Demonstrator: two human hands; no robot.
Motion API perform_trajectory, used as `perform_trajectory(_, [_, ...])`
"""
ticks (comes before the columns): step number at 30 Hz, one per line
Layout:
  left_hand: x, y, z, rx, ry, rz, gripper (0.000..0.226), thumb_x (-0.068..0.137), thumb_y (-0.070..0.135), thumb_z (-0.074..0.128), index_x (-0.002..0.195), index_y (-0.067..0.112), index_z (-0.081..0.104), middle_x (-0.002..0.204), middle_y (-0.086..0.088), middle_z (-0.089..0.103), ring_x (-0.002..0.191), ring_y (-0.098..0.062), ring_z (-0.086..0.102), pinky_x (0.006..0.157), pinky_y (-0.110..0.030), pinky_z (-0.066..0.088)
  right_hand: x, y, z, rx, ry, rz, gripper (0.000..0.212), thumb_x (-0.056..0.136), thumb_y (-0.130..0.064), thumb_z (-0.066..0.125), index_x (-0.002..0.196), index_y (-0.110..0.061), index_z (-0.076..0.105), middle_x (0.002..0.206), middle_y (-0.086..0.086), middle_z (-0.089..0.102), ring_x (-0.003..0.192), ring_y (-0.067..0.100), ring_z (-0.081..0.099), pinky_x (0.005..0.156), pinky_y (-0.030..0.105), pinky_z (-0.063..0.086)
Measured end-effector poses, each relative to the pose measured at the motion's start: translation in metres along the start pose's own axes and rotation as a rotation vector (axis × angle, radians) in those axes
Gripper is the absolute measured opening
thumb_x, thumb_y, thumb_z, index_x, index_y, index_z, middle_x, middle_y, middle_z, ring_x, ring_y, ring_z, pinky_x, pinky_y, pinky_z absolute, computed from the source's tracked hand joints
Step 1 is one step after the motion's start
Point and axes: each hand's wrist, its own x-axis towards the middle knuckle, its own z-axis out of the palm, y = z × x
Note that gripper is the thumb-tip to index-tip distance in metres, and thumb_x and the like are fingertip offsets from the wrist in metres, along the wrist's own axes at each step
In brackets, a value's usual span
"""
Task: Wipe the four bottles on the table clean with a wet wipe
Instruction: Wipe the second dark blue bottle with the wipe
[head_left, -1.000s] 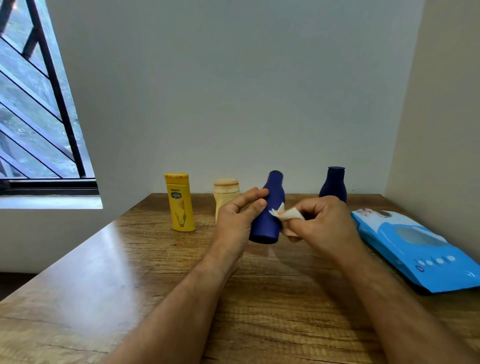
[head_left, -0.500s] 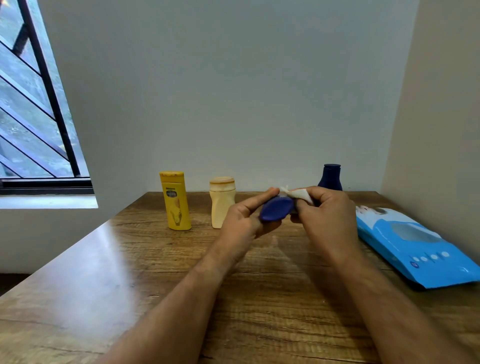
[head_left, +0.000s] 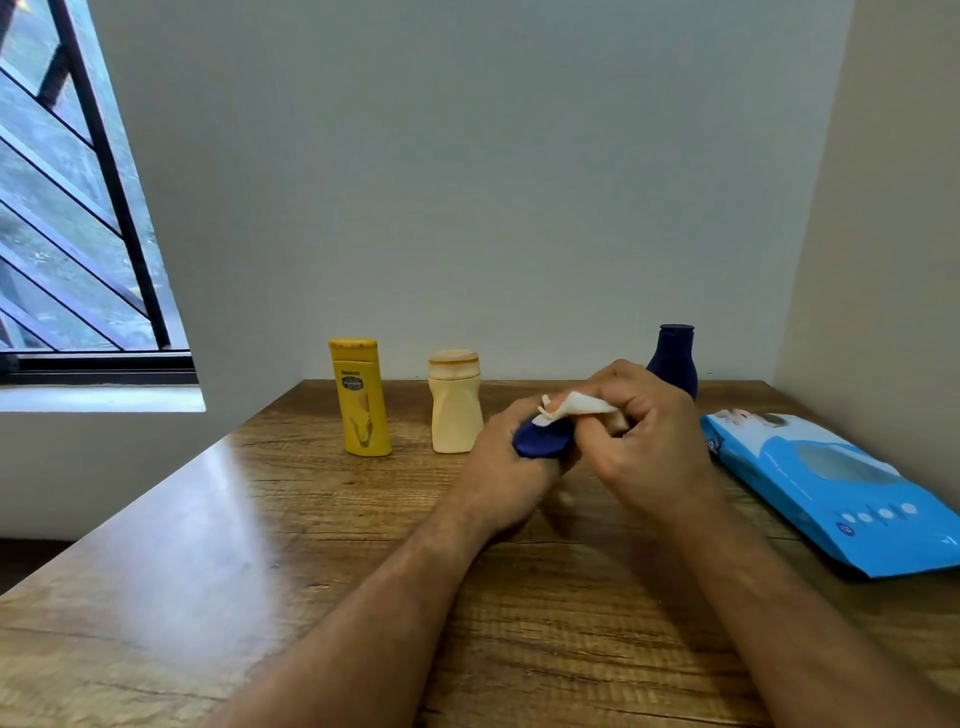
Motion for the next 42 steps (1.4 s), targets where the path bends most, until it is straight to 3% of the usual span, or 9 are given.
perform_trajectory(6, [0.002, 0.003, 0.002, 0.169, -0.017, 0.041, 0.013, 0.091, 0.004, 0.066, 0.090, 0.017, 0.066, 0.081, 0.005, 0.067, 0.071, 0.003, 0.064, 0.061, -0.014, 0.051, -0.003, -0.003, 0.005, -0.313, -0.141, -0.220, 0.029, 0.074, -0.018, 0.066, 0.098, -0.029, 0.079, 0.096, -0.015, 0.058, 0.093, 0.006, 0.048, 0.076, 0.016, 0.041])
perform_trajectory(10, [0.002, 0.002, 0.004, 0.118, 0.015, 0.017, 0.024, 0.092, 0.003, 0.066, 0.089, 0.026, 0.060, 0.084, 0.007, 0.065, 0.074, 0.006, 0.063, 0.065, -0.015, 0.052, 0.000, -0.003, 0.004, -0.350, -0.087, -0.278, 0.031, 0.072, -0.014, 0.064, 0.098, -0.025, 0.078, 0.101, -0.013, 0.069, 0.098, 0.006, 0.045, 0.081, 0.015, 0.040])
perform_trajectory(15, [0.001, 0.011, 0.011, -0.174, 0.054, -0.006, 0.022, 0.091, -0.006, 0.062, 0.111, 0.005, 0.068, 0.091, -0.002, 0.074, 0.083, -0.007, 0.072, 0.070, -0.020, 0.055, 0.002, 0.003, 0.001, -0.267, 0.158, -0.228, 0.032, 0.071, -0.002, 0.067, 0.099, -0.013, 0.078, 0.093, -0.004, 0.075, 0.091, 0.009, 0.056, 0.080, 0.014, 0.047])
perform_trajectory(22, [0.001, 0.015, 0.009, -0.429, 0.104, -0.114, 0.019, 0.095, 0.013, 0.065, 0.109, 0.025, 0.068, 0.115, -0.017, 0.071, 0.098, -0.025, 0.074, 0.085, -0.036, 0.060, 0.004, 0.001, -0.002, -0.134, 0.255, -0.023, 0.028, 0.087, -0.006, 0.064, 0.110, -0.018, 0.074, 0.102, -0.008, 0.073, 0.093, 0.002, 0.064, 0.080, 0.015, 0.054])
perform_trajectory(28, [0.001, 0.008, 0.006, -0.256, 0.074, -0.106, 0.027, 0.095, 0.002, 0.061, 0.119, 0.014, 0.066, 0.103, -0.007, 0.075, 0.098, -0.019, 0.073, 0.077, -0.027, 0.060, -0.003, -0.003, 0.006, -0.251, 0.047, -0.112, 0.029, 0.084, -0.008, 0.070, 0.110, -0.020, 0.074, 0.109, -0.006, 0.062, 0.099, 0.004, 0.056, 0.086, 0.009, 0.048])
perform_trajectory(33, [0.000, 0.010, 0.003, 0.140, 0.042, 0.000, 0.026, 0.091, -0.007, 0.062, 0.083, 0.017, 0.059, 0.076, 0.008, 0.059, 0.067, 0.013, 0.060, 0.059, -0.007, 0.045, -0.002, -0.009, 0.010, -0.435, -0.097, -0.325, 0.025, 0.079, -0.012, 0.073, 0.103, -0.019, 0.078, 0.099, -0.005, 0.067, 0.098, 0.012, 0.053, 0.083, 0.026, 0.050])
perform_trajectory(35, [0.001, 0.009, 0.005, 0.166, 0.024, -0.010, 0.019, 0.091, -0.006, 0.063, 0.092, 0.013, 0.062, 0.083, 0.013, 0.058, 0.068, 0.017, 0.057, 0.063, -0.005, 0.045, -0.001, -0.010, 0.013, -0.433, -0.089, -0.308, 0.025, 0.080, -0.011, 0.071, 0.104, -0.020, 0.077, 0.098, -0.006, 0.069, 0.099, 0.010, 0.052, 0.084, 0.023, 0.047])
perform_trajectory(39, [0.001, 0.012, 0.008, -0.106, 0.080, -0.081, 0.026, 0.093, 0.005, 0.065, 0.117, 0.015, 0.065, 0.102, -0.002, 0.073, 0.092, -0.011, 0.072, 0.081, -0.026, 0.059, 0.005, -0.005, 0.005, -0.211, 0.113, -0.012, 0.029, 0.089, -0.008, 0.064, 0.112, -0.022, 0.073, 0.102, -0.010, 0.068, 0.097, -0.001, 0.057, 0.086, 0.006, 0.044])
perform_trajectory(42, [0.001, 0.014, 0.010, -0.244, 0.064, -0.175, 0.037, 0.091, 0.002, 0.066, 0.116, 0.028, 0.063, 0.113, -0.006, 0.070, 0.102, -0.021, 0.073, 0.095, -0.046, 0.058, 0.010, 0.002, -0.002, -0.028, 0.204, 0.258, 0.021, 0.092, -0.018, 0.064, 0.109, -0.028, 0.073, 0.090, -0.021, 0.069, 0.085, -0.002, 0.066, 0.076, 0.009, 0.052])
